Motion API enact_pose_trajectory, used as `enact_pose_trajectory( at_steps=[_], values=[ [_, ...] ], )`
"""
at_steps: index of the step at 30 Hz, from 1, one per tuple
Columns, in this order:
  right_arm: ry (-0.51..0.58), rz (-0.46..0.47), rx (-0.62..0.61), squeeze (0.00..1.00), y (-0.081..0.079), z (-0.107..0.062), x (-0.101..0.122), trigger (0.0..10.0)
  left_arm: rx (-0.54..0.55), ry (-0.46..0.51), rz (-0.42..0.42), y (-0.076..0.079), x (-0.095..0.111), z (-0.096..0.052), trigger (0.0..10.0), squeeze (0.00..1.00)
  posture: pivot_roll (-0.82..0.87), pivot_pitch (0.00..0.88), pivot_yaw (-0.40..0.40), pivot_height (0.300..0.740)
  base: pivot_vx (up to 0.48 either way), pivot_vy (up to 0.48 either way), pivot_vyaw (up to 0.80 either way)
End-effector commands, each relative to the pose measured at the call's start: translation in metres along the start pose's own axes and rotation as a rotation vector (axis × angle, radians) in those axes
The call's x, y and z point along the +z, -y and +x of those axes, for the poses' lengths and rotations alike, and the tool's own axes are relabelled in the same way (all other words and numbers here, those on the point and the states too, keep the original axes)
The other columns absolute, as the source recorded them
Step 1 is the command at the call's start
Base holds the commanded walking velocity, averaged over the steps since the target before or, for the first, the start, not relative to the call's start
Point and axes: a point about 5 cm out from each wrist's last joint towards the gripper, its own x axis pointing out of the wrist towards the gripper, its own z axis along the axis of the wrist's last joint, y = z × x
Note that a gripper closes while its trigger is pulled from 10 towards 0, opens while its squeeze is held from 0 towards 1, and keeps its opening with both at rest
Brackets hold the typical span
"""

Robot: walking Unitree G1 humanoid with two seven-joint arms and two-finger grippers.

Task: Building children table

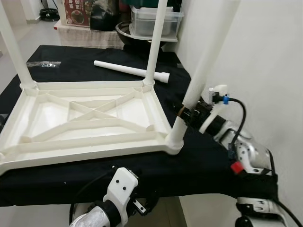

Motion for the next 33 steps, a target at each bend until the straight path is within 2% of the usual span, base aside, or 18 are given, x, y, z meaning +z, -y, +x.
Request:
enact_pose_trajectory(
  at_steps=[1,3,8,9,10,11,19,20,21,22,23,24,25,26,28,29,31,33],
  values=[
    [-0.037,0.022,0.202,0.0,-0.014,0.014,-0.005,10.0,-0.005,-0.006,-0.011,0.003,-0.001,0.0,10.0,0.0,0.15,0.082,-0.14,0.74,0.0,0.0,0.0],
    [-0.037,0.022,0.202,0.0,-0.014,0.014,-0.005,10.0,-0.005,-0.006,-0.011,0.003,-0.001,0.0,10.0,0.0,0.15,0.082,-0.14,0.74,0.0,0.0,0.0],
    [-0.013,0.003,0.325,0.0,-0.021,0.028,0.0,10.0,-0.004,-0.006,-0.011,0.003,-0.001,-0.001,10.0,0.0,0.15,0.087,-0.138,0.74,0.0,0.0,0.0],
    [-0.006,-0.007,0.338,0.0,-0.022,0.035,0.0,1.7,-0.004,-0.007,-0.012,0.003,-0.001,-0.001,10.0,0.0,0.15,0.087,-0.136,0.74,0.0,0.0,0.0],
    [-0.006,-0.007,0.338,0.0,-0.022,0.035,0.0,1.7,-0.004,-0.007,-0.012,0.003,-0.001,-0.001,10.0,0.0,0.15,0.087,-0.136,0.74,0.0,0.0,0.0],
    [0.01,-0.012,0.334,0.0,-0.02,0.041,0.0,0.0,-0.005,-0.007,-0.012,0.003,-0.001,-0.001,10.0,0.0,0.16,0.087,-0.14,0.74,0.0,0.0,0.0],
    [0.061,0.005,0.229,0.0,-0.014,0.046,-0.007,0.0,-0.003,-0.006,-0.013,0.004,-0.001,-0.001,10.0,0.0,0.15,0.086,-0.141,0.74,0.0,0.0,0.0],
    [0.074,-0.009,0.158,0.0,-0.012,0.046,-0.008,0.0,-0.003,-0.006,-0.014,0.004,-0.001,-0.001,10.0,0.0,0.15,0.085,-0.141,0.74,0.0,0.0,0.0],
    [0.092,-0.016,0.017,0.0,-0.007,0.046,-0.009,0.0,-0.004,-0.005,-0.015,0.004,-0.001,-0.001,10.0,0.0,0.15,0.082,-0.142,0.74,0.0,0.0,0.0],
    [0.092,-0.016,0.017,0.0,-0.007,0.046,-0.009,0.0,-0.004,-0.005,-0.015,0.004,-0.001,-0.001,10.0,0.0,0.15,0.082,-0.142,0.74,0.0,0.0,0.0],
    [0.1,-0.031,-0.148,0.0,0.001,0.046,-0.009,0.0,-0.004,-0.005,-0.015,0.004,-0.001,-0.001,10.0,0.0,0.15,0.08,-0.141,0.74,0.0,0.0,0.0],
    [0.1,-0.031,-0.148,0.0,0.001,0.046,-0.009,0.0,-0.004,-0.005,-0.015,0.004,-0.001,-0.001,10.0,0.0,0.15,0.08,-0.141,0.74,0.0,0.0,0.0],
    [0.097,-0.042,-0.329,0.0,0.01,0.044,-0.01,0.0,-0.004,-0.006,-0.015,0.003,-0.001,-0.001,10.0,0.0,0.14,0.078,-0.138,0.74,0.0,0.0,0.0],
    [0.097,-0.042,-0.329,0.0,0.01,0.044,-0.01,0.0,-0.004,-0.006,-0.015,0.003,-0.001,-0.001,10.0,0.0,0.14,0.078,-0.138,0.74,0.0,0.0,0.0],
    [0.054,-0.073,-0.724,0.0,0.027,0.03,-0.014,0.0,-0.007,-0.007,-0.016,0.003,-0.002,-0.001,10.0,0.0,0.13,0.074,-0.135,0.74,0.0,0.0,0.0],
    [0.054,-0.073,-0.724,0.0,0.027,0.03,-0.014,0.0,-0.007,-0.007,-0.016,0.003,-0.002,-0.001,10.0,0.0,0.13,0.074,-0.135,0.74,0.0,0.0,0.0],
    [0.014,-0.104,-1.142,0.0,0.034,0.004,-0.021,0.0,-0.012,-0.008,-0.015,0.002,-0.002,0.0,10.0,0.0,0.13,0.072,-0.134,0.74,0.0,0.0,0.0],
    [0.014,-0.104,-1.142,0.0,0.034,0.004,-0.021,0.0,-0.012,-0.008,-0.015,0.002,-0.002,0.0,10.0,0.0,0.13,0.072,-0.134,0.74,0.0,0.0,0.0]
  ],
)
